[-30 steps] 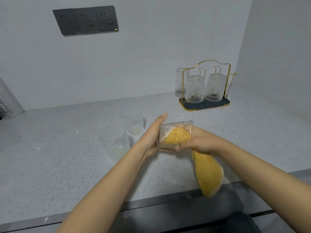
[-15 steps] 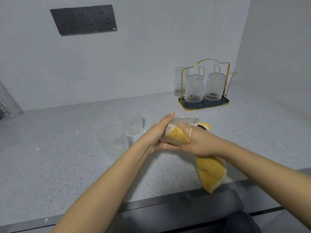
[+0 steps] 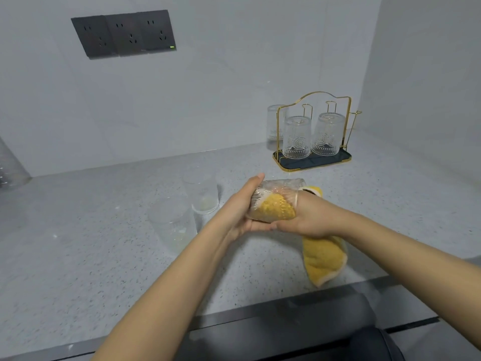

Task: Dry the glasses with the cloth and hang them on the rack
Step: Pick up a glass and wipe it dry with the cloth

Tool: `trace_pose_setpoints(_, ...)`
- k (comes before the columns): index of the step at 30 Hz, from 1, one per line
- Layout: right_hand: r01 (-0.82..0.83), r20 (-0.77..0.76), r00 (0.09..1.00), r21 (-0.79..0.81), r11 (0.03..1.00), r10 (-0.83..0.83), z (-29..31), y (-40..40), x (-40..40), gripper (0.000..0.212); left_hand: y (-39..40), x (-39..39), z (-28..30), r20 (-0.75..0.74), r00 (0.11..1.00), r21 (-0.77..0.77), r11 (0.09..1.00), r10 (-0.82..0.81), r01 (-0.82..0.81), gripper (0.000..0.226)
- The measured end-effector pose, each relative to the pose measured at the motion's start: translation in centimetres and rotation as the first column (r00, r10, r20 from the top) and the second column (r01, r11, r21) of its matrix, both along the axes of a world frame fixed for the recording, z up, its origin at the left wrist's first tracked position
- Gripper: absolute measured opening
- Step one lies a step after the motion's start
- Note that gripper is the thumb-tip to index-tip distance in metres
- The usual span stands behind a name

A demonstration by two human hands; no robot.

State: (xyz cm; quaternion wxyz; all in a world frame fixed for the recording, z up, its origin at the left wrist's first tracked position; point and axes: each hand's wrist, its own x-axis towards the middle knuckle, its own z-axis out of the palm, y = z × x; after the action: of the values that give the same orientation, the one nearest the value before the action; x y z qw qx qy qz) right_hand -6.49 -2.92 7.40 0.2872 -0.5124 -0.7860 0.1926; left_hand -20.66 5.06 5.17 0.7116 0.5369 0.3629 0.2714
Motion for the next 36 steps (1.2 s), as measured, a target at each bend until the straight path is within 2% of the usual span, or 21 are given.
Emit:
trace_pose_setpoints(3,-0.013,-0.345,0.935,-0.276,0.961,-0.086,0.9,0.6,1.0,0.032,-0.2,0.0,-0.8,0.055,0.998,0.161,0.987,0.005,-0.014,0.05)
trace_pose_setpoints(5,-0.133,-0.631,0.755,-0.413,0.901,-0.177,1.0,0.7,1.2,0.032,-0.7,0.2,-2.1,0.116,0.99,0.387,0.915,0.074,-0.114,0.051)
trace_pose_setpoints(7,-0.212,-0.72,0.67,-0.419,0.883,-0.181,0.5,0.4,1.1,0.033,-1.2,0.6,-3.0,0.216,0.968,0.512,0.829,0.128,-0.224,0.041)
trace_pose_setpoints(9,-0.163,-0.566,0.823,-0.31,0.937,-0.044,0.1,-0.7,0.6,0.034,-1.1,0.7,-2.5,0.191,0.965,0.457,0.854,0.178,-0.248,0.026)
trace_pose_setpoints(11,-0.02,-0.111,0.994,-0.106,0.994,0.008,-0.9,-1.3,0.0,0.047,-1.0,0.5,-0.8,-0.04,0.996,0.301,0.951,0.084,-0.068,0.034)
trace_pose_setpoints(12,0.003,0.079,0.997,0.007,1.0,-0.003,-1.5,-1.4,-0.2,0.05,-0.9,0.2,-0.1,-0.156,0.988,0.194,0.98,-0.004,0.035,0.04)
trace_pose_setpoints(14,0.011,0.109,0.994,0.064,0.998,-0.018,-2.0,-1.3,0.0,0.046,-0.6,-0.3,0.4,-0.209,0.971,0.065,0.989,-0.119,0.135,0.049)
trace_pose_setpoints(17,0.023,-0.295,0.952,-0.19,0.981,-0.08,-0.6,-1.0,0.6,0.043,-0.8,-0.3,-0.3,-0.063,0.993,0.15,0.983,-0.096,0.105,0.056)
trace_pose_setpoints(19,-0.104,-0.637,0.752,-0.368,0.924,-0.17,0.0,-0.6,1.3,0.043,-1.6,0.2,-1.7,0.057,0.998,0.293,0.955,0.021,-0.037,0.062)
trace_pose_setpoints(20,-0.173,-0.731,0.645,-0.424,0.889,-0.223,0.1,-0.5,1.5,0.045,-2.1,0.4,-2.3,0.112,0.991,0.351,0.93,0.078,-0.113,0.065)
trace_pose_setpoints(21,-0.218,-0.762,0.604,-0.439,0.871,-0.233,0.1,-0.7,1.3,0.045,-2.5,0.7,-2.6,0.153,0.98,0.384,0.906,0.129,-0.179,0.066)
trace_pose_setpoints(22,-0.236,-0.755,0.623,-0.428,0.872,-0.202,0.2,-0.9,1.0,0.042,-2.7,1.0,-2.5,0.181,0.968,0.383,0.895,0.171,-0.229,0.061)
trace_pose_setpoints(23,-0.21,-0.695,0.704,-0.396,0.894,-0.142,0.1,-1.3,0.7,0.039,-2.6,1.1,-2.1,0.183,0.963,0.349,0.903,0.197,-0.251,0.054)
trace_pose_setpoints(25,-0.055,-0.323,0.946,-0.23,0.972,-0.023,-0.6,-1.9,0.0,0.045,-2.1,0.8,-0.6,0.062,0.985,0.189,0.967,0.163,-0.172,0.043)
trace_pose_setpoints(26,-0.006,-0.089,0.996,-0.075,0.997,-0.001,-1.1,-1.9,-0.2,0.051,-1.9,0.6,0.3,-0.022,0.996,0.114,0.99,0.084,-0.081,0.042)
trace_pose_setpoints(27,-0.01,0.047,0.999,0.058,0.998,0.007,-1.5,-1.9,-0.2,0.055,-1.8,0.3,0.8,-0.09,0.996,0.069,0.998,0.006,0.0,0.044)
trace_pose_setpoints(28,-0.019,0.055,0.998,0.106,0.994,0.013,-1.6,-1.8,-0.2,0.054,-1.7,0.1,1.0,-0.118,0.992,0.048,0.998,-0.045,0.051,0.046)
trace_pose_setpoints(31,-0.017,-0.225,0.974,-0.097,0.995,-0.005,-0.2,-1.6,0.6,0.041,-1.7,0.0,0.6,-0.035,0.995,0.092,0.991,-0.089,0.092,0.057)
trace_pose_setpoints(32,-0.063,-0.407,0.913,-0.205,0.977,-0.026,0.6,-1.5,1.1,0.039,-1.9,0.1,0.1,0.006,0.998,0.161,0.985,-0.07,0.068,0.056)
trace_pose_setpoints(34,-0.188,-0.703,0.697,-0.366,0.911,-0.139,1.3,-1.2,1.8,0.038,-2.4,0.6,-1.1,0.113,0.993,0.314,0.947,0.036,-0.07,0.051)
trace_pose_setpoints(36,-0.273,-0.797,0.571,-0.41,0.87,-0.196,1.5,-1.2,1.6,0.038,-2.8,1.2,-1.7,0.24,0.958,0.398,0.884,0.156,-0.243,0.039)
